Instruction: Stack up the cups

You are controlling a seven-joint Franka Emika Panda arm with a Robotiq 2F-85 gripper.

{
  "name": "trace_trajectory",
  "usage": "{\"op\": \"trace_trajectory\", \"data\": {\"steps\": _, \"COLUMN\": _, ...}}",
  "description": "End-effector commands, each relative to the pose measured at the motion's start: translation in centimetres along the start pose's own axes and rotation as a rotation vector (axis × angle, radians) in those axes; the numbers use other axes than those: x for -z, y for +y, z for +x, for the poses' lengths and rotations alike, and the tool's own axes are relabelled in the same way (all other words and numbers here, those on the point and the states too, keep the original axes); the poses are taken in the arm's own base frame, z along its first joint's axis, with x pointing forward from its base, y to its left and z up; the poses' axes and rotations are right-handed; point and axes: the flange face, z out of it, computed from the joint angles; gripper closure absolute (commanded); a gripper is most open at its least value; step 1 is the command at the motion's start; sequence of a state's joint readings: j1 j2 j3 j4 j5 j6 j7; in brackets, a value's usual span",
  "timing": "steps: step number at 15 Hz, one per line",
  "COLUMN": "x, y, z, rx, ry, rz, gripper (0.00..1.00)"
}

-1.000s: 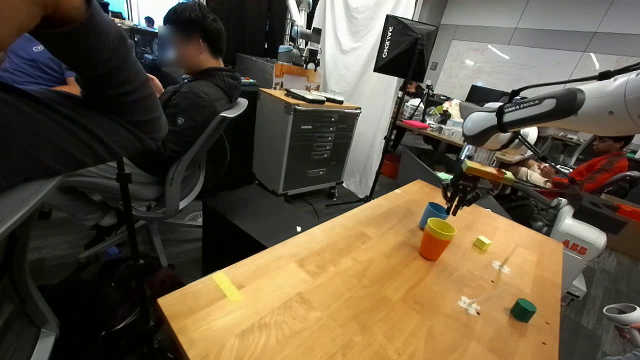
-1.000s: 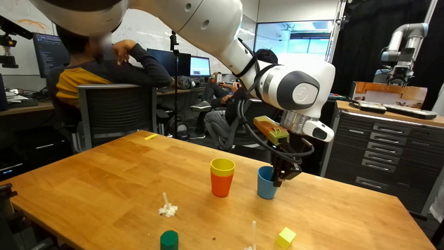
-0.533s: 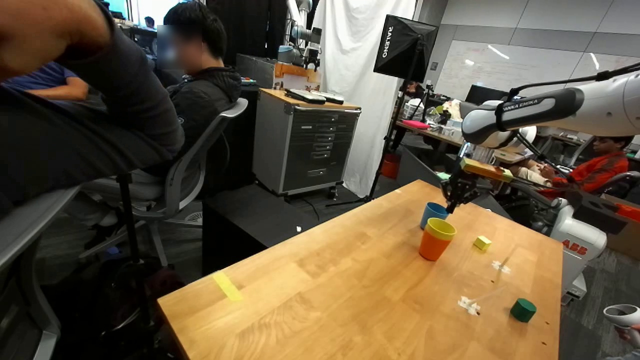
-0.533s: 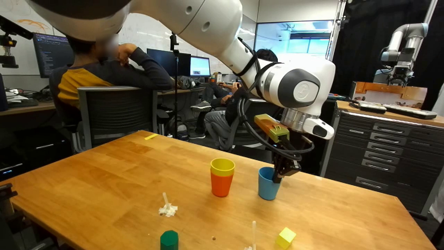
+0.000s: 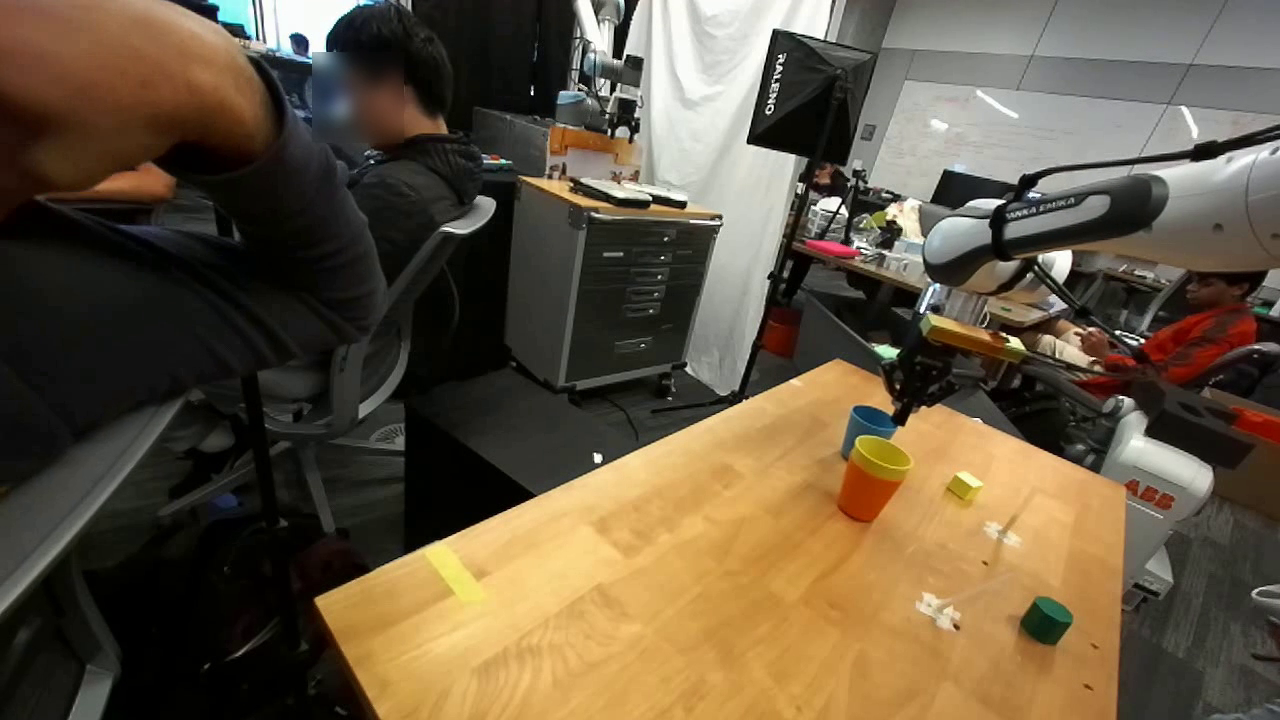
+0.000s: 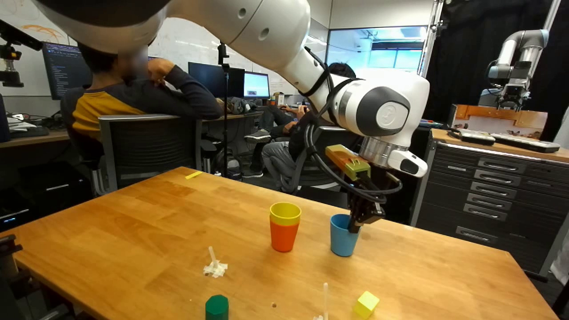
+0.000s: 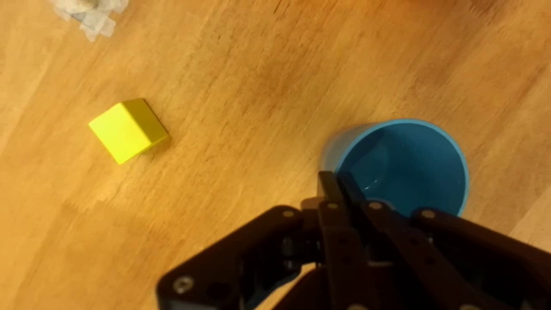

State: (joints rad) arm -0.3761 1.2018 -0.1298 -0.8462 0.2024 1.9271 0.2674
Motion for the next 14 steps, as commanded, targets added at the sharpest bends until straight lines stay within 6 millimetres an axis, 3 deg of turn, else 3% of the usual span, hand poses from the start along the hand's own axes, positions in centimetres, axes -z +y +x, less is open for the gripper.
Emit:
{"op": "trace_trajectory", "data": {"steps": 1, "x": 2.2, "y": -0.4, "z": -0.2, "rx": 0.026, "ry": -0.007, "rz": 0.028, "gripper": 0.96}}
{"op": "trace_trajectory", "data": {"steps": 7, "x": 7.0, "y": -1.2, "z": -1.5, "rx": 0.138, "ry": 0.028, "rz": 0.064, "gripper": 0.98}}
{"op": "trace_trajectory", "data": {"steps": 14, "x": 14.0, "y": -0.8, "z": -6.5, "rx": 0.366, "ry": 0.012, "rz": 0.1, "gripper": 0.99}}
